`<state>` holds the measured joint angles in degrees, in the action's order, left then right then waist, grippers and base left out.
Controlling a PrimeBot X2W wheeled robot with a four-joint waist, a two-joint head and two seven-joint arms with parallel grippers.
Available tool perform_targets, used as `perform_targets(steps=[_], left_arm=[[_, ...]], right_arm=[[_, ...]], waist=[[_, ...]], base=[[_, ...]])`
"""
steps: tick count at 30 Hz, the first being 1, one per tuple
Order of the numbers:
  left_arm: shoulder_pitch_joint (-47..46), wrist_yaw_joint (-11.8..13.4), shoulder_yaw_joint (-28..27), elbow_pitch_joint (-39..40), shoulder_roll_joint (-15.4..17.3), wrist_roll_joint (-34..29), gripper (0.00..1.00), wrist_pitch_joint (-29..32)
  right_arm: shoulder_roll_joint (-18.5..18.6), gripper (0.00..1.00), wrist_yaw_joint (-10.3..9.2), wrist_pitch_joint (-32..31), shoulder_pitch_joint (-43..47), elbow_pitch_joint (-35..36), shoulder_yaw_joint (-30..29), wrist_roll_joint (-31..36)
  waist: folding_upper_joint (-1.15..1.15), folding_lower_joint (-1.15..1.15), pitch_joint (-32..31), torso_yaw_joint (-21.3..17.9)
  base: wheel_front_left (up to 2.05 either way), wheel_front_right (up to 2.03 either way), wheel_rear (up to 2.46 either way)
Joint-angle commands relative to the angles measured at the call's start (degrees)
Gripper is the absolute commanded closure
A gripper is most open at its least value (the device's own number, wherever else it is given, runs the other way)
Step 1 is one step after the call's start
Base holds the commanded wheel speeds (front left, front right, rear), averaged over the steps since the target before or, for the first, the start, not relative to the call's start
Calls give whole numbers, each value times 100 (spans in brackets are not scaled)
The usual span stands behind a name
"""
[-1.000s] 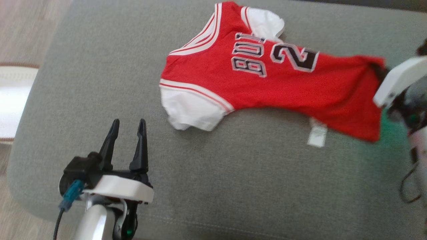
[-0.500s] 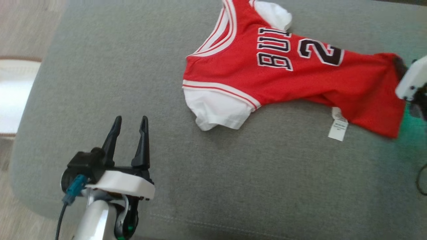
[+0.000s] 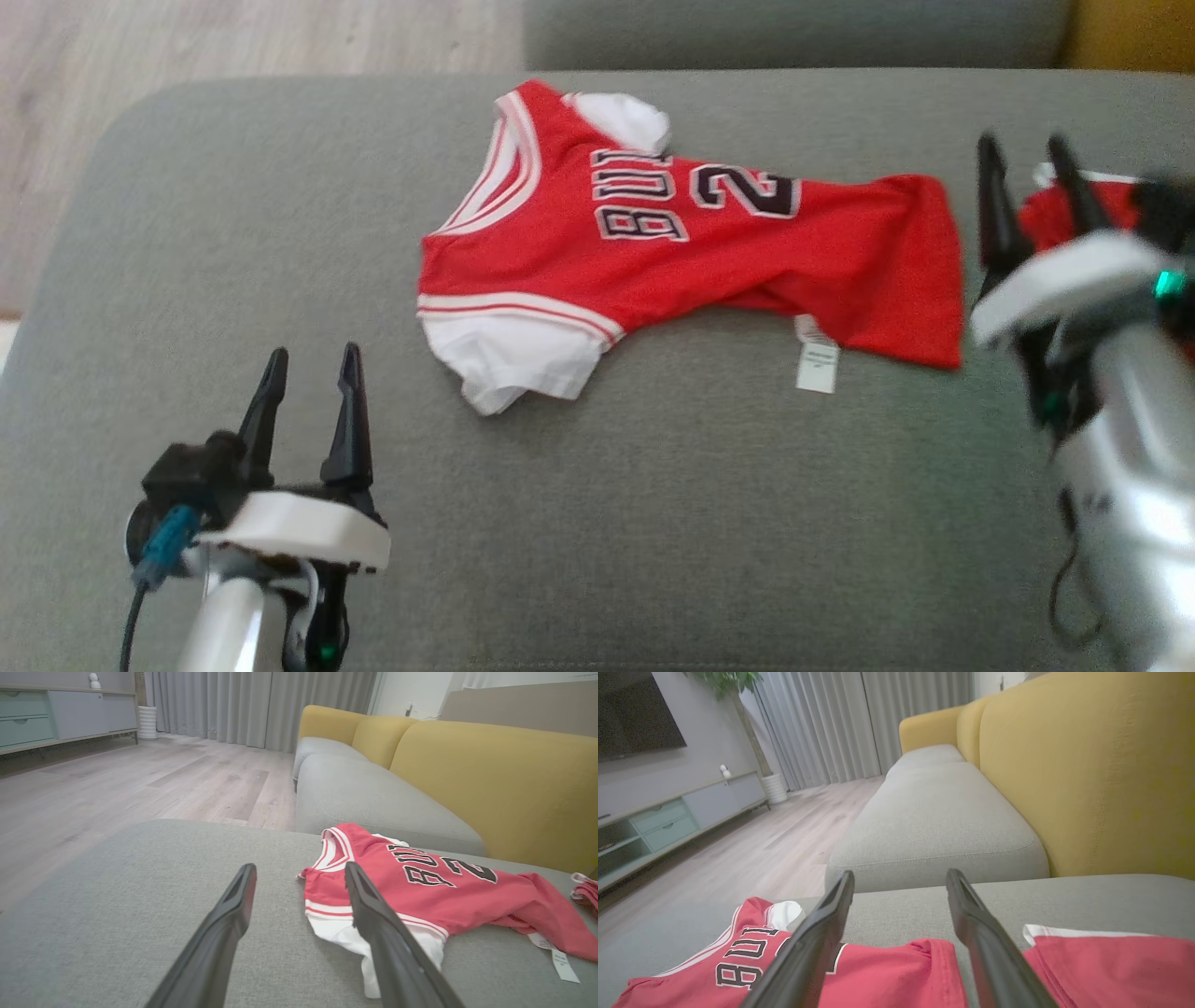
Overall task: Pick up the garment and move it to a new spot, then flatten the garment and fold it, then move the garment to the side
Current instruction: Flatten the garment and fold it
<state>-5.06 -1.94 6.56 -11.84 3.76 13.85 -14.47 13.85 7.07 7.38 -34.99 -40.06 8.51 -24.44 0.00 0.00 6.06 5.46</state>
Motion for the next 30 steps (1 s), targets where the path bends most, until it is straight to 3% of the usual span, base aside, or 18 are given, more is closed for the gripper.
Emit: perform_targets(steps=[1, 8, 13, 30], left_arm=[[-55, 24, -214, 214, 93, 14, 0, -52], [100, 45, -357, 440, 33, -12, 0, -52], [220, 20, -403, 525, -14, -45, 0, -52], [219, -88, -343, 328, -68, -100, 0, -52]], right_arm=[[-63, 0, 42, 168, 156, 331, 100, -15], [-153, 0, 42, 624, 1708, 1727, 50, 435], [-356, 0, 42, 696, 2534, 2165, -206, 653], [-510, 0, 42, 365, 2762, 2636, -558, 874]], waist=[[0, 0, -192, -213], [0, 0, -264, -446], [0, 0, -267, -492], [0, 0, -253, -405]], base=[[0, 0, 0], [0, 0, 0], [0, 0, 0], [0, 0, 0]])
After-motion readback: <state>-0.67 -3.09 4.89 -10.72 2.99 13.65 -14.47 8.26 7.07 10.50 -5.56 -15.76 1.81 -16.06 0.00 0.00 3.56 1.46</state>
